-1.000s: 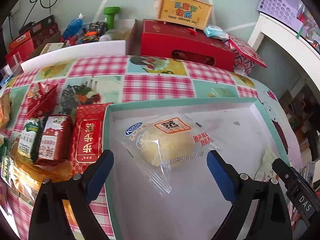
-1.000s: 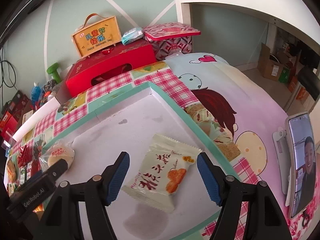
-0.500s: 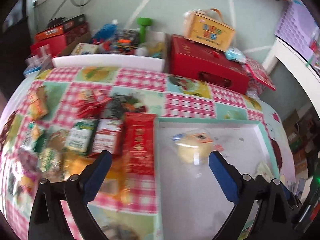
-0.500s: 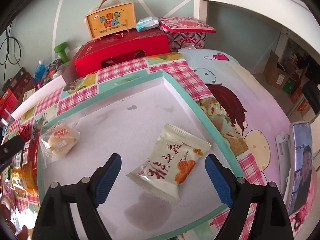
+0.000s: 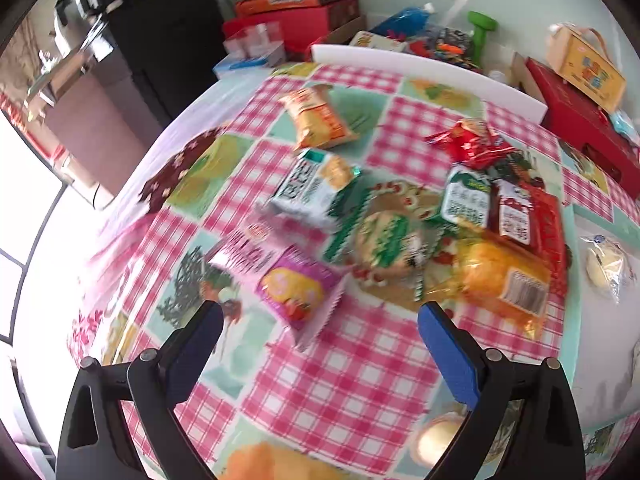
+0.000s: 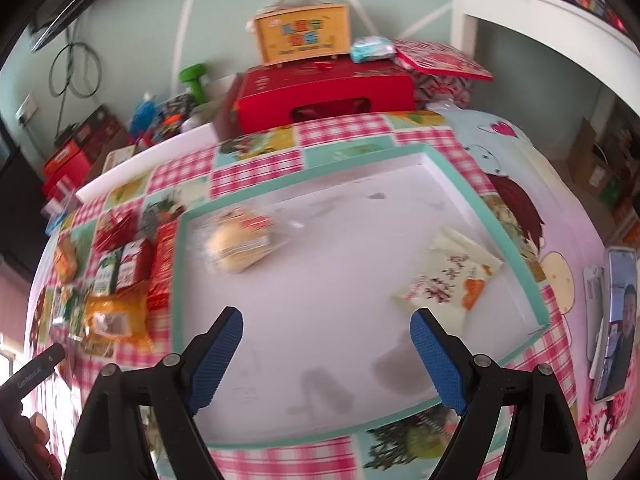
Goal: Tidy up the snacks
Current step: 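Withdraw both grippers from the tray back toward the snack pile, then grasp the pink swiss roll packet with the left gripper while the right grasps the cup cake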
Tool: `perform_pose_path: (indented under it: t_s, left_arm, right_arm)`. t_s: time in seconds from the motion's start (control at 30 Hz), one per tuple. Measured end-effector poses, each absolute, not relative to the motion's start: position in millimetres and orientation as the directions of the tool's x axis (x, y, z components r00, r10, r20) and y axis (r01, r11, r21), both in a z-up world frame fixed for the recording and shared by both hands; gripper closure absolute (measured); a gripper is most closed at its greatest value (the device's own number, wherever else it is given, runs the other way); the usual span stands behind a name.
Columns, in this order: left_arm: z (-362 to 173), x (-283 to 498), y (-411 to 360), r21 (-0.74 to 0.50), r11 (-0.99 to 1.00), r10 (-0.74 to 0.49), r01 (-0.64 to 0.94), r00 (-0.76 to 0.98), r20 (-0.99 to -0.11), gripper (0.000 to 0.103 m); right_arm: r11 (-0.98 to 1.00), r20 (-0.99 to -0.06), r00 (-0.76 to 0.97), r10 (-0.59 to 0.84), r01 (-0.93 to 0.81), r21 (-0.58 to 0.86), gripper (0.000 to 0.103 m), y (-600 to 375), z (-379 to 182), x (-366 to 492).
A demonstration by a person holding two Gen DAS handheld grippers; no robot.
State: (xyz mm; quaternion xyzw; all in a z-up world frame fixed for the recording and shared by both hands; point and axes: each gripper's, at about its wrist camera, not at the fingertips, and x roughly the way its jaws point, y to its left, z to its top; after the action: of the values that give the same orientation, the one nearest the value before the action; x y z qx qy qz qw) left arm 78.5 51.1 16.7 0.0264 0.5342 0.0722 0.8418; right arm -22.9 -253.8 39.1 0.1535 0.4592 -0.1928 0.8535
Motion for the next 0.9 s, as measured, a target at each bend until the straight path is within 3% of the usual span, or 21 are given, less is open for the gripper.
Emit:
perform_pose_path:
  t_s: [0.23, 0.6, 0.9]
  left_arm:
    - [8.0, 72.1, 71.3, 0.077, 0.993, 0.105, -0.089, 0.377, -0.92, 0.005]
    - [-2.4, 78.0, 77.2, 0.043, 0.998, 0.056, -0.046, 0.326, -0.944, 0.005]
    - [-7.9, 93.8, 105.0, -0.047, 0.989, -0.006, -0.137, 0.289, -0.957, 0.005]
  right_arm:
    - [0.949, -0.848, 0.527, -0.057, 0.294, 0.118, 0.015, -183.9, 36.5, -9.0]
    - [0.983, -0.909, 0.402, 0.106, 0.097, 0.157, 0.015, -105.2, -0.9, -3.4]
    - [0.993, -0.939, 0.327, 0.104, 0.019, 0.117, 0.015, -70.5, -20.2, -5.1]
